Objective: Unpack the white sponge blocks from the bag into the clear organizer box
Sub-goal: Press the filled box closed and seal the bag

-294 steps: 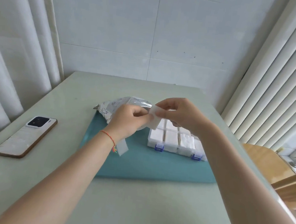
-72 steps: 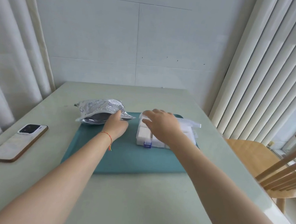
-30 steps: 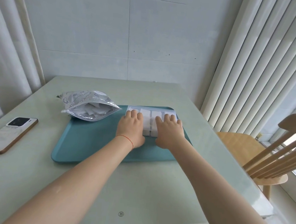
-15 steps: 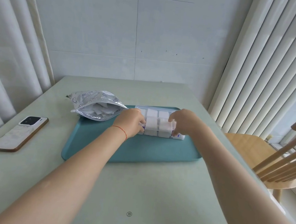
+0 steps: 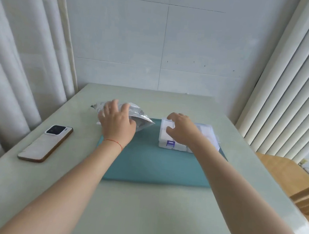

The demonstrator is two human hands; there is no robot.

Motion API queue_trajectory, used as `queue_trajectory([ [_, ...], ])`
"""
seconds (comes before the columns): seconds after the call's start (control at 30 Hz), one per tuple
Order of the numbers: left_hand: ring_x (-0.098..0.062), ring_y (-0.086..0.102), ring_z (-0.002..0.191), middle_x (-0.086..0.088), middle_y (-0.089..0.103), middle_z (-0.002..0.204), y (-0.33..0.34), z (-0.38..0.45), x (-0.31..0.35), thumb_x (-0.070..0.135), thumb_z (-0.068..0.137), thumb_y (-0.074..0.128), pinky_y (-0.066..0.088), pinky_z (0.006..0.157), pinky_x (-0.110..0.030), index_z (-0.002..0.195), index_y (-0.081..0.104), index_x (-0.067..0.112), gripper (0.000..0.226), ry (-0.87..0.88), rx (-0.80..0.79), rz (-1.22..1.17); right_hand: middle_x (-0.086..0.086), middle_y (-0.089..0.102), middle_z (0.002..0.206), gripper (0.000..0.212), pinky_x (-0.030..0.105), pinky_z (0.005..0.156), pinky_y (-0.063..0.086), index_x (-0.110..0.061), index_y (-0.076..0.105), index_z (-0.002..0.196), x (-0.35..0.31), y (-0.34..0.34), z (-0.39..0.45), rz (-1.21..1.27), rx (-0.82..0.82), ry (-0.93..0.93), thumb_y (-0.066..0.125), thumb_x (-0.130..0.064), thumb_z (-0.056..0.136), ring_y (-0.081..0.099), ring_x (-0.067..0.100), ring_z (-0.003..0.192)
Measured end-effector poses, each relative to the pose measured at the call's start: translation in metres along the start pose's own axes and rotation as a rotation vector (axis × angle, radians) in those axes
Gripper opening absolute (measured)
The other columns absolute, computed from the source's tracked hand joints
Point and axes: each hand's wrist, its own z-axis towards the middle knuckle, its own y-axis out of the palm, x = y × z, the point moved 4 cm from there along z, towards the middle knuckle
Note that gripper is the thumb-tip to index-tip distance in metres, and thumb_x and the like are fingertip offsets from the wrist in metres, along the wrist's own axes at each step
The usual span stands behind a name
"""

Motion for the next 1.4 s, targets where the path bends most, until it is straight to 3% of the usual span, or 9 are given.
queue_trajectory([
  [0.17, -0.037, 0.049, 0.111, -0.015, 0.040, 0.128, -0.005, 0.005, -0.067, 0.033, 0.087, 0.058, 0.042, 0.088, -0.042, 0.131, 0.041, 0.017, 0.050, -0.399, -0.324, -0.013, 0.011, 0.057, 0.128, 0.051, 0.035, 0.096, 0.042, -0.013, 0.046, 0.137, -0.039, 0.031, 0.036, 0.011, -0.038, 0.011, 0.055, -0.012, 0.087, 0.043, 0.029, 0.124],
  [0.33, -0.021, 0.054, 0.078, -0.002, 0.051, 0.097, 0.004, 0.013, -0.086, 0.027, 0.079, 0.072, 0.039, 0.061, -0.029, 0.113, 0.041, 0.018, 0.047, -0.343, -0.445, -0.384, 0.016, 0.057, 0.121, 0.046, 0.036, 0.089, 0.036, -0.010, 0.038, 0.134, -0.052, 0.059, 0.058, -0.179, -0.122, 0.013, 0.045, -0.004, 0.090, 0.044, 0.033, 0.119],
  [0.6, -0.028, 0.060, 0.079, -0.007, 0.068, 0.079, 0.020, 0.045, -0.099, 0.002, 0.081, 0.061, 0.041, 0.068, -0.032, 0.085, 0.073, 0.008, 0.014, -0.184, -0.088, -0.460, 0.000, 0.038, 0.069, 0.019, 0.034, 0.077, 0.027, -0.012, 0.045, 0.102, -0.047, 0.030, 0.094, -0.242, 0.164, 0.027, 0.046, 0.001, 0.089, 0.047, 0.030, 0.089],
  [0.7, -0.023, 0.055, 0.078, -0.009, 0.063, 0.079, 0.016, 0.063, -0.102, 0.002, 0.079, 0.067, 0.033, 0.067, -0.026, 0.078, 0.074, 0.008, 0.010, -0.192, 0.020, -0.472, 0.003, 0.047, 0.071, 0.020, 0.036, 0.082, 0.030, -0.011, 0.052, 0.098, -0.040, 0.004, 0.101, -0.302, 0.269, 0.069, 0.047, 0.004, 0.086, 0.046, 0.030, 0.087],
  [0.83, -0.018, 0.060, 0.087, -0.005, 0.071, 0.088, 0.008, 0.075, -0.080, 0.005, 0.080, 0.073, 0.037, 0.077, -0.019, 0.086, 0.077, 0.007, 0.007, -0.118, 0.039, -0.565, 0.008, 0.060, 0.101, 0.021, 0.038, 0.089, 0.032, -0.013, 0.053, 0.102, -0.033, -0.015, 0.105, -0.412, 0.212, 0.140, 0.049, -0.001, 0.085, 0.049, 0.029, 0.110],
  [0.97, -0.017, 0.066, 0.087, -0.003, 0.074, 0.092, 0.005, 0.080, -0.054, 0.008, 0.085, 0.070, 0.043, 0.082, -0.020, 0.090, 0.077, 0.008, 0.008, -0.086, 0.011, -0.663, 0.005, 0.051, 0.125, 0.045, 0.040, 0.100, 0.032, -0.019, 0.050, 0.128, -0.061, -0.014, 0.100, -0.194, 0.148, -0.139, 0.061, -0.023, 0.084, 0.043, 0.026, 0.121],
  [1.1, -0.027, 0.069, 0.075, -0.007, 0.072, 0.075, 0.009, 0.077, -0.032, 0.019, 0.090, 0.060, 0.052, 0.077, -0.037, 0.081, 0.075, 0.010, 0.019, -0.046, -0.150, -0.694, -0.003, 0.063, 0.115, 0.036, 0.037, 0.097, 0.035, -0.022, 0.061, 0.119, -0.104, -0.013, 0.086, 0.066, 0.270, -0.404, 0.069, -0.032, 0.086, 0.051, 0.021, 0.113],
  [1.3, -0.026, 0.063, 0.070, -0.006, 0.071, 0.067, 0.005, 0.072, -0.032, 0.018, 0.090, 0.057, 0.043, 0.068, -0.030, 0.068, 0.071, 0.011, 0.027, -0.041, -0.138, -0.572, 0.000, 0.067, 0.088, 0.014, 0.034, 0.089, 0.032, -0.015, 0.067, 0.101, -0.127, -0.002, 0.079, -0.126, 0.421, -0.578, 0.060, -0.019, 0.090, 0.058, 0.027, 0.092],
  [1.4, -0.023, 0.064, 0.069, -0.008, 0.069, 0.065, 0.004, 0.072, -0.035, 0.019, 0.091, 0.058, 0.043, 0.068, -0.029, 0.068, 0.071, 0.008, 0.029, -0.062, -0.161, -0.564, 0.000, 0.058, 0.069, 0.014, 0.037, 0.074, 0.038, -0.012, 0.063, 0.085, -0.131, 0.005, 0.080, -0.290, 0.523, -0.645, 0.068, -0.004, 0.075, 0.056, 0.028, 0.069],
])
